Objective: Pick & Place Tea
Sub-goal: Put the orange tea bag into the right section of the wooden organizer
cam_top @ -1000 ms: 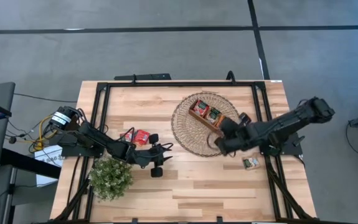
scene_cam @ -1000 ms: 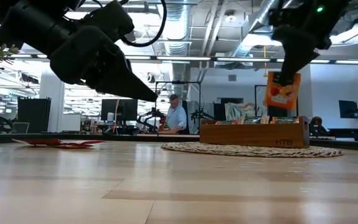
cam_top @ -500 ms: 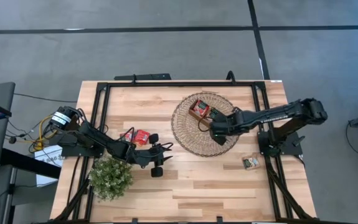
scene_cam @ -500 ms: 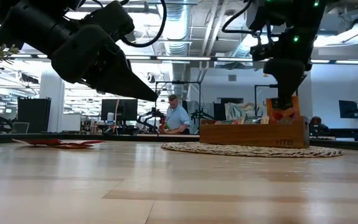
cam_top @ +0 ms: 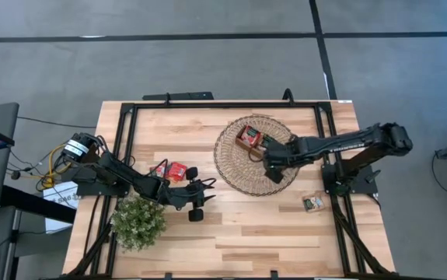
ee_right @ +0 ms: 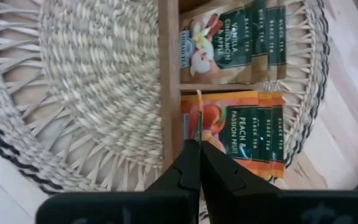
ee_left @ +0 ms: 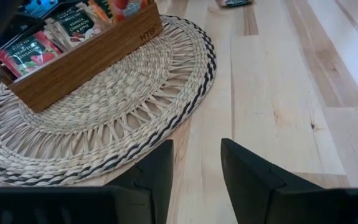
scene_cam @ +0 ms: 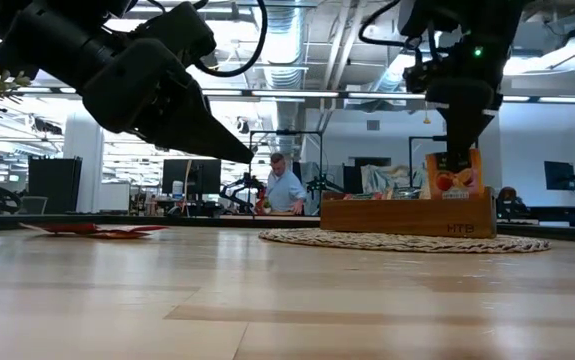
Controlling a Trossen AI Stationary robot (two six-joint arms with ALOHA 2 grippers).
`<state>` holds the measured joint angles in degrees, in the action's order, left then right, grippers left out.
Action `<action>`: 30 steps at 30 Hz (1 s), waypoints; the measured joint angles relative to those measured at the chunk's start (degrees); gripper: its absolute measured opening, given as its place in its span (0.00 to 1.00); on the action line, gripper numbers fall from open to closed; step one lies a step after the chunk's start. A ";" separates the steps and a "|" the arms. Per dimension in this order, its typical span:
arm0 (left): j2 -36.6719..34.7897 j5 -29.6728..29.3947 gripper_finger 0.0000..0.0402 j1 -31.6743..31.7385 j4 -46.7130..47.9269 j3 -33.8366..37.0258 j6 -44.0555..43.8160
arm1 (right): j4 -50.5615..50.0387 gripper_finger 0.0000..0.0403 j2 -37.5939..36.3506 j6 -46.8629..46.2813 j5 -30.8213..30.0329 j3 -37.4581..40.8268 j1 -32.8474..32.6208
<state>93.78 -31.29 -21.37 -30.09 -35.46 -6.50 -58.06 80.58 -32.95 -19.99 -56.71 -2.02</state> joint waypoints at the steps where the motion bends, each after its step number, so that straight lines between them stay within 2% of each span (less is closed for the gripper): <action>1: 0.00 0.00 0.31 0.00 0.00 0.00 0.00 | -0.02 0.00 -0.04 0.00 0.23 0.00 0.48; 11: -0.02 0.04 0.31 0.00 0.02 0.00 -0.26 | -0.14 0.00 2.34 2.98 1.97 0.00 4.07; 15: -0.02 0.04 0.31 0.00 0.04 0.00 -0.31 | 0.03 0.04 2.27 3.43 1.95 0.00 3.60; 19: -0.02 0.06 0.31 0.00 0.04 0.00 -0.42 | -0.18 0.19 2.12 3.46 1.94 0.00 3.63; 26: -0.02 0.07 0.31 0.00 0.08 0.00 -0.46 | -3.32 0.55 1.60 5.24 0.00 0.00 5.16; 30: -0.02 0.07 0.31 0.00 0.62 0.00 -0.51 | -4.80 0.66 0.84 7.34 0.35 -0.01 9.02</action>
<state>93.76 -31.22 -21.37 -29.46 -35.46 -7.01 -62.86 81.42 -25.61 -19.64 -56.72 6.99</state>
